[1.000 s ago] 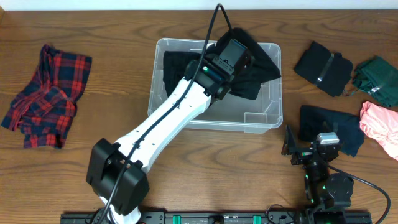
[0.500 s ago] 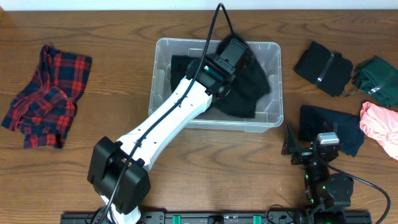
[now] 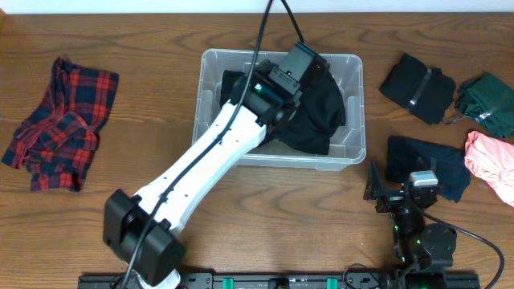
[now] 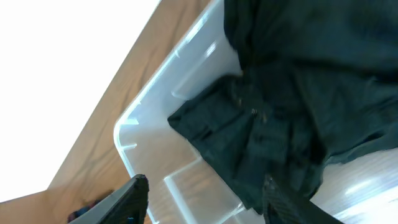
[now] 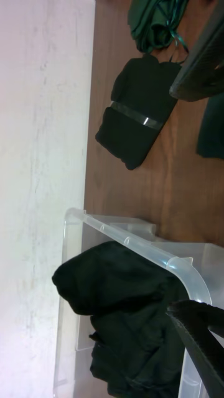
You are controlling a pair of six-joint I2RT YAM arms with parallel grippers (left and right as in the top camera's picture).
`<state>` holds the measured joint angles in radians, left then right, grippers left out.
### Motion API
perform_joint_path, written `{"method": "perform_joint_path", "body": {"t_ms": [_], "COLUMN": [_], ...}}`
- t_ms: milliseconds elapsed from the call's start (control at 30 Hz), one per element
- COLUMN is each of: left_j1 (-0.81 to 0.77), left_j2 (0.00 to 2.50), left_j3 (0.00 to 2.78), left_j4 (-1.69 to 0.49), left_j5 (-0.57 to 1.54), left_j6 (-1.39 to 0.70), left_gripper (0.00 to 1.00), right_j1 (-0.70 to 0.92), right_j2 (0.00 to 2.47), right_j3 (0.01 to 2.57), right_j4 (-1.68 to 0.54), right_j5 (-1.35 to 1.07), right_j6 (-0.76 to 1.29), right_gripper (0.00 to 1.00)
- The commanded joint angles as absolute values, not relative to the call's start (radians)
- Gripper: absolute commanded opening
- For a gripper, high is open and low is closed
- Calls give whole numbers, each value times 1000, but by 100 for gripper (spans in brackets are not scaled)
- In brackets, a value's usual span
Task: Pack container
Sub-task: 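Lift the black garment and carry it over the clear bin, then lower the black garment into the bin and open the left gripper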
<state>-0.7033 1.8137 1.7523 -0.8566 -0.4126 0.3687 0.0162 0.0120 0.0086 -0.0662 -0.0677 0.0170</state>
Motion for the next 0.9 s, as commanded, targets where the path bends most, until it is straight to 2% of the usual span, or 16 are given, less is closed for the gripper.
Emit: {"method": "perform_joint_path", "body": {"t_ms": [0, 300, 867], "left_j1": [-702, -702, -643], "left_j2": [1785, 1882, 2064], "left_j3": [1782, 1782, 1783], "left_j4": [-816, -534, -327], "left_j5": [-276, -137, -29], "left_j6": [355, 341, 289], "left_gripper": [56, 56, 56], "right_j1": [14, 14, 14], "right_j2": [7, 7, 7], "right_j3": [6, 6, 6], "right_j4": [-69, -68, -68], "right_j5": [-68, -68, -68], "right_j6": [6, 6, 6], "right_gripper": [99, 99, 99]}}
